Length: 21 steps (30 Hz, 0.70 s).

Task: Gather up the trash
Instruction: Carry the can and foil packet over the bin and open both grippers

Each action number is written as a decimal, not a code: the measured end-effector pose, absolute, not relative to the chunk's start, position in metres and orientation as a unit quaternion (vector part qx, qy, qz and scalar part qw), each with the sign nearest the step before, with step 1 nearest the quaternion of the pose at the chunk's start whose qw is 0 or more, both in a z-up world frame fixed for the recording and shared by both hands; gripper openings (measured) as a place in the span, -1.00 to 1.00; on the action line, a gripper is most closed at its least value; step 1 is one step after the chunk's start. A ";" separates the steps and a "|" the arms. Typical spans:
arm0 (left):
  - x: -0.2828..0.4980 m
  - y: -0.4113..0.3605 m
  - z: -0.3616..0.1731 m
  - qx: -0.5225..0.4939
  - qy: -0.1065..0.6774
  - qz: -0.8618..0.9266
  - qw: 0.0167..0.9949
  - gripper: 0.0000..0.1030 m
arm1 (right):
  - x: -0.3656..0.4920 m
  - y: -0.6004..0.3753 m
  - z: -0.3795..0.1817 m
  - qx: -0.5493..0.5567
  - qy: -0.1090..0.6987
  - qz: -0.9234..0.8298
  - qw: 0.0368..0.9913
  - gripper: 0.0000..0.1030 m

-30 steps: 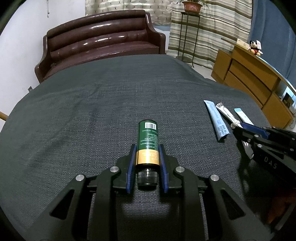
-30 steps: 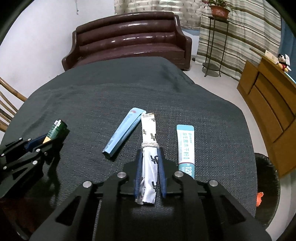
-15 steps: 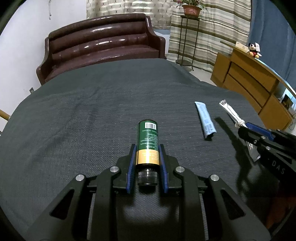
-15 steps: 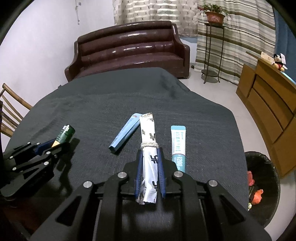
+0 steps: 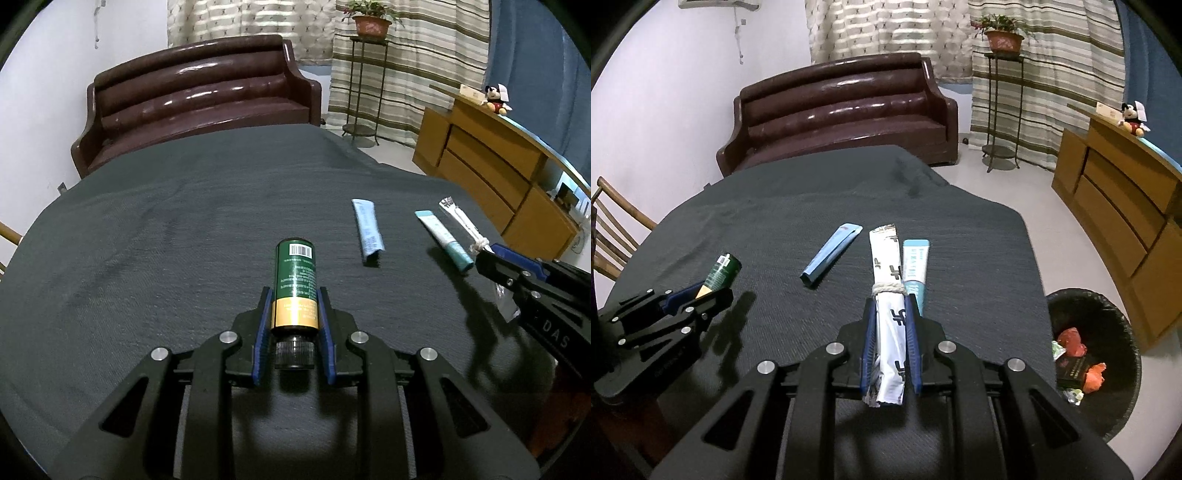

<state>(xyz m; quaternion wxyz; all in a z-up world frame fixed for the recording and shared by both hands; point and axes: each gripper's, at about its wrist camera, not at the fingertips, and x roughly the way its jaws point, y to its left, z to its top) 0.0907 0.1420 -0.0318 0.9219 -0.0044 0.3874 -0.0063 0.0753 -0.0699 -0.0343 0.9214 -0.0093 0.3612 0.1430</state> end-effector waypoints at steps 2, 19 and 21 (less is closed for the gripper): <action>0.088 0.136 -0.030 -0.003 0.384 -0.009 0.923 -0.55 | 0.071 -0.077 -0.033 -0.008 0.357 0.139 0.924 -0.67; 0.077 0.050 -0.011 0.028 0.352 -0.067 0.933 -0.55 | 0.045 -0.166 -0.020 0.017 0.326 0.079 0.942 -0.67; 0.078 0.037 -0.009 0.034 0.348 -0.077 0.934 -0.55 | 0.044 -0.179 -0.018 0.020 0.324 0.067 0.944 -0.67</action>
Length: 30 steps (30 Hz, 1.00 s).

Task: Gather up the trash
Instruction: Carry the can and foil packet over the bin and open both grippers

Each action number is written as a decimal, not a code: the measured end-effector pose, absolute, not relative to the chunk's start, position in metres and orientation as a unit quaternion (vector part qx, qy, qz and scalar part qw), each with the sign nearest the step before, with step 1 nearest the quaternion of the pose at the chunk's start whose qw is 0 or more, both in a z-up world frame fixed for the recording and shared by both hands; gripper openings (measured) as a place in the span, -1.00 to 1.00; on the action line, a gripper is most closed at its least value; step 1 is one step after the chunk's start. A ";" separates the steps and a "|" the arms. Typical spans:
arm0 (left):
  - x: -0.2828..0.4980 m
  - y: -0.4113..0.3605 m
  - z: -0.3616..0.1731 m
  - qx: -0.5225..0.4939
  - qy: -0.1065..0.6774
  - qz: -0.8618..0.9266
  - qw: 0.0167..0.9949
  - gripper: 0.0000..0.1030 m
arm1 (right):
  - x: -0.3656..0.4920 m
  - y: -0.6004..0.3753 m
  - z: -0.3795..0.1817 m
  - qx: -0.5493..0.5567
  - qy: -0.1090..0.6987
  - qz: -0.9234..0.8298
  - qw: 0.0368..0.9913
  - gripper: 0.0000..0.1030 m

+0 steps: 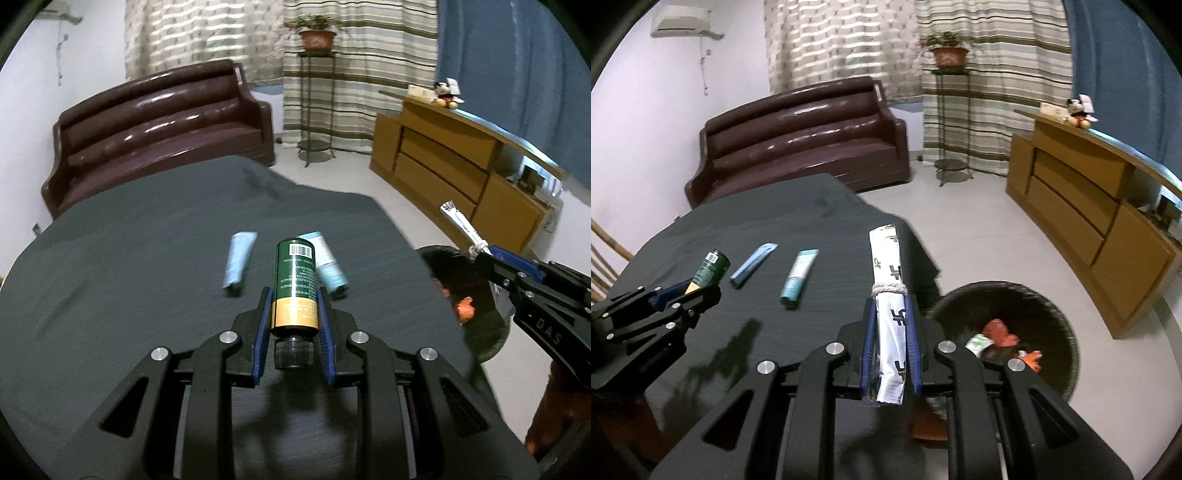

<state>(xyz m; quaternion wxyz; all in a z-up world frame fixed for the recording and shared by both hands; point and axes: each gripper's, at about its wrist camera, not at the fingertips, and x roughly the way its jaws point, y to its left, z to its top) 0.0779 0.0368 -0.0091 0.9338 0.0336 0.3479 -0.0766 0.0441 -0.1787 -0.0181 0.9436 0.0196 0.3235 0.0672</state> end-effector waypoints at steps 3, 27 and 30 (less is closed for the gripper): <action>0.080 0.016 -0.007 0.040 0.345 -0.093 0.933 -0.55 | 0.043 -0.196 -0.016 0.023 0.319 0.051 0.946 -0.67; 0.108 -0.111 -0.025 0.081 0.334 -0.159 0.925 -0.55 | 0.043 -0.273 -0.032 0.040 0.308 -0.044 0.949 -0.67; 0.110 -0.119 -0.028 0.086 0.335 -0.161 0.924 -0.55 | 0.044 -0.277 -0.034 0.044 0.310 -0.046 0.949 -0.67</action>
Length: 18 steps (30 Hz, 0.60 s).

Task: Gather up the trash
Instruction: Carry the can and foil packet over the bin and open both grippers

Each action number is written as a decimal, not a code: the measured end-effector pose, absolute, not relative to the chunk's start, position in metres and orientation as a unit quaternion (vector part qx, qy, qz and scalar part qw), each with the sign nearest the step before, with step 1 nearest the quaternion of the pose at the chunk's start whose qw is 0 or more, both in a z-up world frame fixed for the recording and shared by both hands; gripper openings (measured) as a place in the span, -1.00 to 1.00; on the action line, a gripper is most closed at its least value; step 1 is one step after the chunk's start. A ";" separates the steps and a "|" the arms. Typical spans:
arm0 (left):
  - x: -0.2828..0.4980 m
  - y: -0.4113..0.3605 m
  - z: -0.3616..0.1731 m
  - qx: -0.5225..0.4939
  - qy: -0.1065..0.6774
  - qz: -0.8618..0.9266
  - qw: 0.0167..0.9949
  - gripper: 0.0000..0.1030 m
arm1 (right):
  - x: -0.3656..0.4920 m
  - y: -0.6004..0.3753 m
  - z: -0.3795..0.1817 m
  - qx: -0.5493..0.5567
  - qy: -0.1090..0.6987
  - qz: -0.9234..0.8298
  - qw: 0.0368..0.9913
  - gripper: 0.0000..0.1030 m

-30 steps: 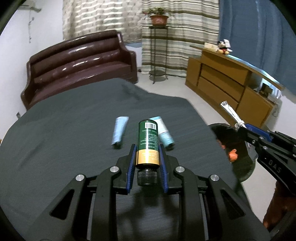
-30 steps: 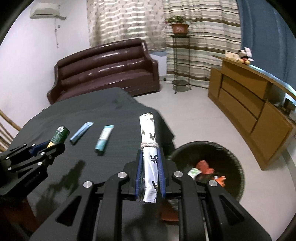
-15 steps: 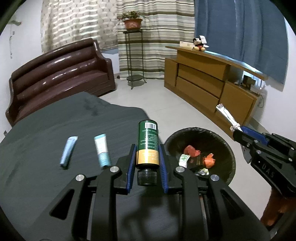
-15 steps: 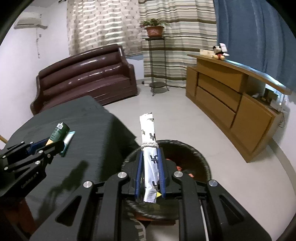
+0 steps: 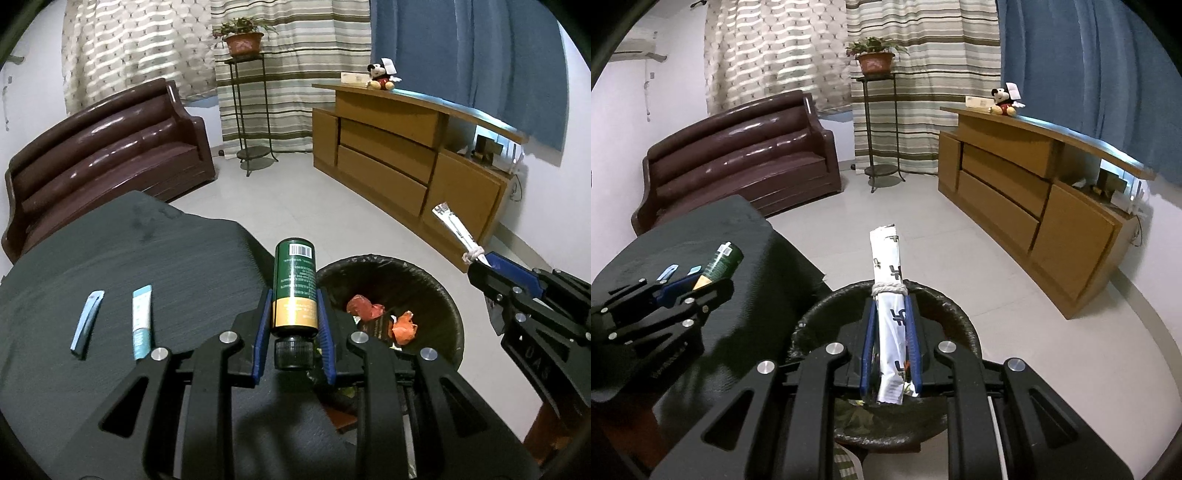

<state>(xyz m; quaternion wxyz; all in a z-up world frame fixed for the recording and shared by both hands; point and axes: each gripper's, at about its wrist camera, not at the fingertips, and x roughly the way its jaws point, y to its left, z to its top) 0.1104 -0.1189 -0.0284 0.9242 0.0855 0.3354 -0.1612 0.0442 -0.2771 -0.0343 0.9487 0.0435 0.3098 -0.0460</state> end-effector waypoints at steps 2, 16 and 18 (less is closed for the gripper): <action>0.114 -0.123 -0.030 0.088 0.337 -0.162 0.923 -0.55 | 0.045 -0.279 -0.036 0.046 0.310 -0.049 0.948 -0.67; 0.130 -0.146 -0.041 0.105 0.353 -0.159 0.916 -0.55 | 0.059 -0.297 -0.044 0.062 0.311 -0.065 0.946 -0.67; 0.133 -0.148 -0.041 0.106 0.355 -0.158 0.915 -0.55 | 0.061 -0.299 -0.045 0.066 0.313 -0.066 0.945 -0.67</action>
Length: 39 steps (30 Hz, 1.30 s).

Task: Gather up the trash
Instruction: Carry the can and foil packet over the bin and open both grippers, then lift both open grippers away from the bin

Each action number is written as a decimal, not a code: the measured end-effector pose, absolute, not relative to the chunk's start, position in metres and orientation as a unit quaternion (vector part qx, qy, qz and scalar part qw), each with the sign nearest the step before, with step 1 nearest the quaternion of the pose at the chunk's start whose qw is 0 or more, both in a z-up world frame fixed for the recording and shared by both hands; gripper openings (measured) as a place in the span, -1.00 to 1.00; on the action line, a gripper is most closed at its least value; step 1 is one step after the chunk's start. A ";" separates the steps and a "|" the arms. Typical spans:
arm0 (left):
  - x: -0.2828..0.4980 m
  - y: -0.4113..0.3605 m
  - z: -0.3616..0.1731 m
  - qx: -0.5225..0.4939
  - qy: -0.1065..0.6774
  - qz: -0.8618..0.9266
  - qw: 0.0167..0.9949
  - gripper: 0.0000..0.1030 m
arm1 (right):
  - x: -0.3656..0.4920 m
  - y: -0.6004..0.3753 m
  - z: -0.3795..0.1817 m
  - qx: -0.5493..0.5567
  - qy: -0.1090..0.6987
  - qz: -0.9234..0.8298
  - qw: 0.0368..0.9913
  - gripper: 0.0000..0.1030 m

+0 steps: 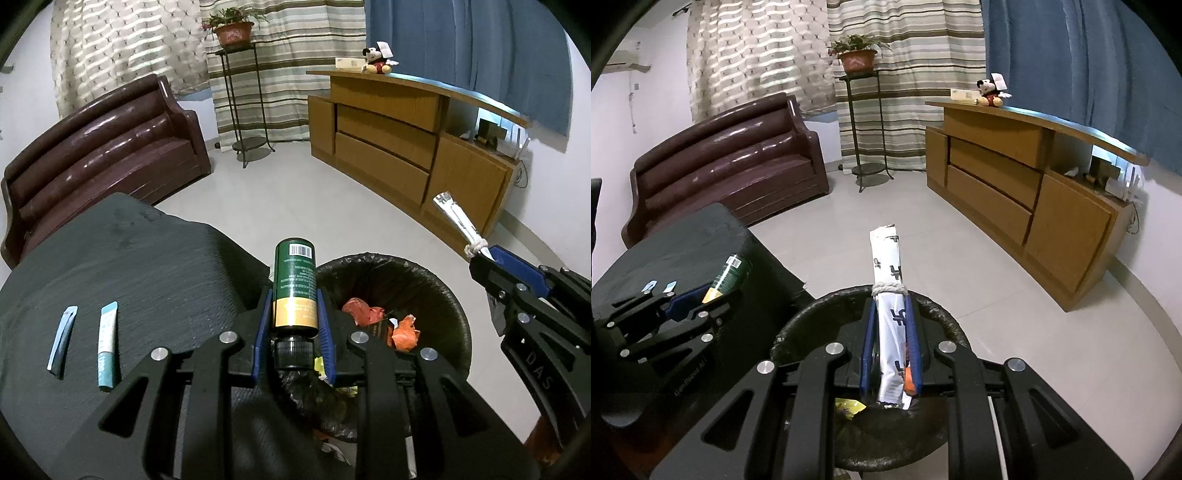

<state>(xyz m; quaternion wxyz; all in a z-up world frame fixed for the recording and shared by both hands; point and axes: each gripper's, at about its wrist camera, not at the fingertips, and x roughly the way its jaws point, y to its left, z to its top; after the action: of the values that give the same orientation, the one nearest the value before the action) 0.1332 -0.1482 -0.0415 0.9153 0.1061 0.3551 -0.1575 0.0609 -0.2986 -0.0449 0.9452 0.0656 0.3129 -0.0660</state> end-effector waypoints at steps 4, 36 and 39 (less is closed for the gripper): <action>0.137 -0.153 -0.043 0.111 0.359 -0.157 0.913 -0.54 | 0.064 -0.302 -0.049 0.072 0.316 -0.067 0.944 -0.67; 0.143 -0.140 -0.043 0.096 0.363 -0.142 0.916 0.19 | 0.060 -0.313 -0.050 0.084 0.304 -0.113 0.942 0.54; 0.139 -0.134 -0.043 0.094 0.365 -0.140 0.916 0.19 | 0.058 -0.313 -0.052 0.089 0.312 -0.116 0.939 0.54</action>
<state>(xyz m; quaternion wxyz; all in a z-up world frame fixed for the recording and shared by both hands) 0.1395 -0.1338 -0.0430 0.9158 0.0943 0.3645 -0.1396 0.0585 -0.3133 -0.0524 0.9389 0.0890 0.3117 -0.1157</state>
